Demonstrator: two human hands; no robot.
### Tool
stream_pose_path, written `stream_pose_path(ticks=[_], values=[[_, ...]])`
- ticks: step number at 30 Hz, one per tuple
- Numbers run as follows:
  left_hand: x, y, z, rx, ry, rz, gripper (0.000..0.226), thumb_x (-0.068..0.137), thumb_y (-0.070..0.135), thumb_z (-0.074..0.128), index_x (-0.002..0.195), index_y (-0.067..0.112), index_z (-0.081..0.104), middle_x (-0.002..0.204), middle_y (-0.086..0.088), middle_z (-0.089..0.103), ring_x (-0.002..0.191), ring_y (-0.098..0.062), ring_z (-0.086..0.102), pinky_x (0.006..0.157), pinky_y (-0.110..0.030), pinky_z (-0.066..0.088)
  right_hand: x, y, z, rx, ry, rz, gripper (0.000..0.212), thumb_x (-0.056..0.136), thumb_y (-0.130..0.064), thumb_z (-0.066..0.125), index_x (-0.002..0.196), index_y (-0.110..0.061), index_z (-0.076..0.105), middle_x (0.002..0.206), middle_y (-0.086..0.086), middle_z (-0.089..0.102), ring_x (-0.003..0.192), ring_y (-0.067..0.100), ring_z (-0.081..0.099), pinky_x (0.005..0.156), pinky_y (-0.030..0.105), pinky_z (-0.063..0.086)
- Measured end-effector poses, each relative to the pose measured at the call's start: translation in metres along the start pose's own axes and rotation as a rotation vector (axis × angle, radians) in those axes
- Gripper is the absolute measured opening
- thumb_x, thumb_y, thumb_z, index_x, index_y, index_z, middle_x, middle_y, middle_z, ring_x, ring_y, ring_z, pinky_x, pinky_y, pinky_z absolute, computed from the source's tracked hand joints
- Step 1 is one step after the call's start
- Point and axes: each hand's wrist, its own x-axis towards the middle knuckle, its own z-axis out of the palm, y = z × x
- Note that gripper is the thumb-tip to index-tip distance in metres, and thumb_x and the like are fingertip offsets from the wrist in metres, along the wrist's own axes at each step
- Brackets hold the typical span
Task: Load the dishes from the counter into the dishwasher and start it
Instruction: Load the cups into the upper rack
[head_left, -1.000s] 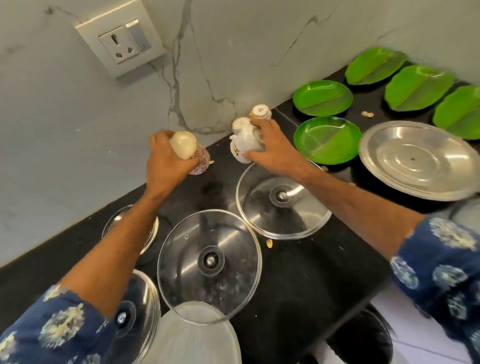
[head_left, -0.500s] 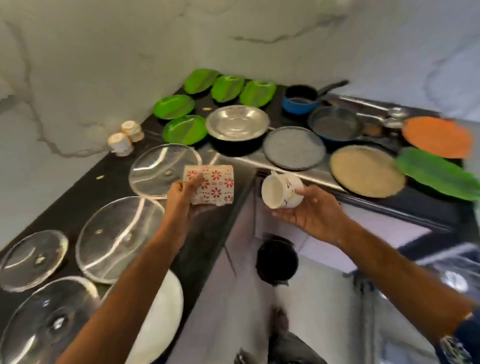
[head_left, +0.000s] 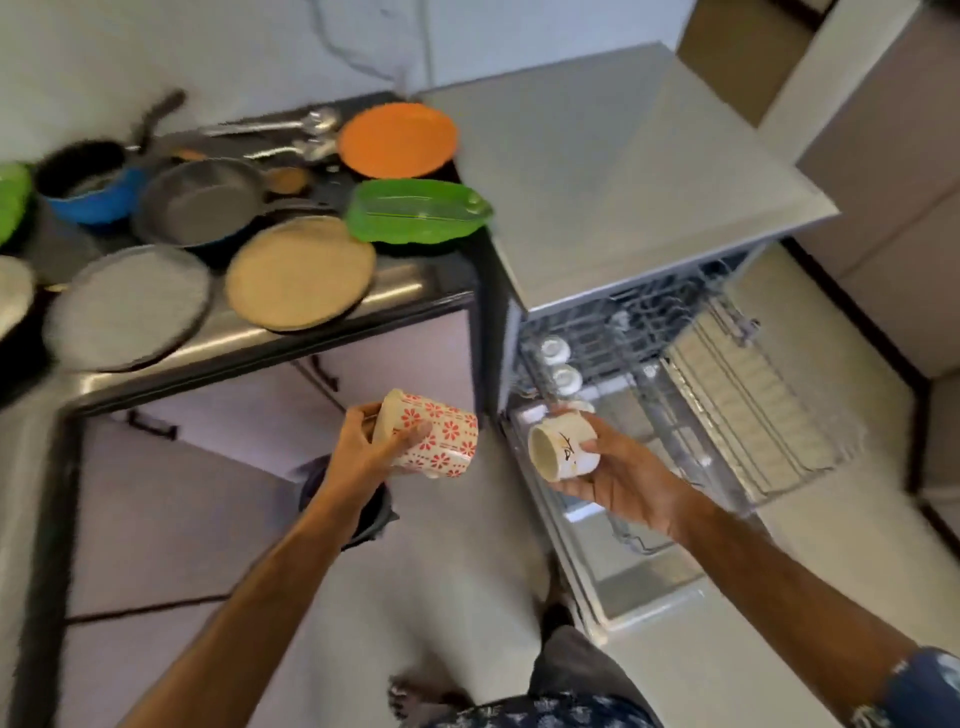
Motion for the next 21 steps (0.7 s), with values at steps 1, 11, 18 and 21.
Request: stream_pose_path(ticks=[1, 11, 18, 21], values=[[0.009, 0.0, 0.03, 0.034, -0.032, -0.006, 0.061, 0.077, 0.019, 0.081, 0.126, 0.01, 0.046, 0.125, -0.008, 0.061, 0.102, -0.016, 0.067, 0.063, -0.022, 0.058, -0.007, -0.008, -0.029, -0.004, 0.057, 0.0, 0.054, 0.088, -0.01, 0.059, 0.141, -0.015, 0.049, 0.134, 0.021, 0.056, 0.117, 0.036, 0.058, 0.087, 0.044, 0.057], [0.077, -0.026, 0.205, 0.422, -0.189, 0.051, 0.094, 0.042, 0.068, 0.087, 0.119, 0.031, 0.046, 0.122, 0.006, 0.059, 0.11, -0.015, 0.063, 0.086, -0.045, 0.059, -0.009, -0.016, -0.225, -1.024, 0.479, -0.06, 0.066, 0.076, -0.003, 0.078, 0.131, -0.026, 0.05, 0.132, 0.006, 0.046, 0.121, 0.026, 0.05, 0.102, 0.04, 0.045], [0.098, -0.051, 0.24, 0.486, -0.208, 0.081, 0.078, 0.044, 0.062, 0.088, 0.106, 0.044, 0.044, 0.119, 0.011, 0.057, 0.109, -0.013, 0.063, 0.086, -0.045, 0.059, 0.048, 0.035, -0.249, -1.266, 0.374, -0.078, 0.086, 0.065, -0.009, 0.084, 0.138, -0.012, 0.039, 0.134, 0.007, 0.045, 0.115, 0.022, 0.049, 0.093, 0.028, 0.042], [0.105, -0.06, 0.243, 0.467, -0.203, 0.063, 0.081, 0.046, 0.057, 0.091, 0.11, 0.039, 0.046, 0.125, 0.001, 0.057, 0.113, -0.015, 0.063, 0.086, -0.045, 0.06, 0.067, 0.05, -0.251, -1.335, 0.407, -0.138, 0.082, 0.064, -0.006, 0.081, 0.134, -0.016, 0.042, 0.131, 0.004, 0.046, 0.113, 0.021, 0.05, 0.092, 0.033, 0.048]])
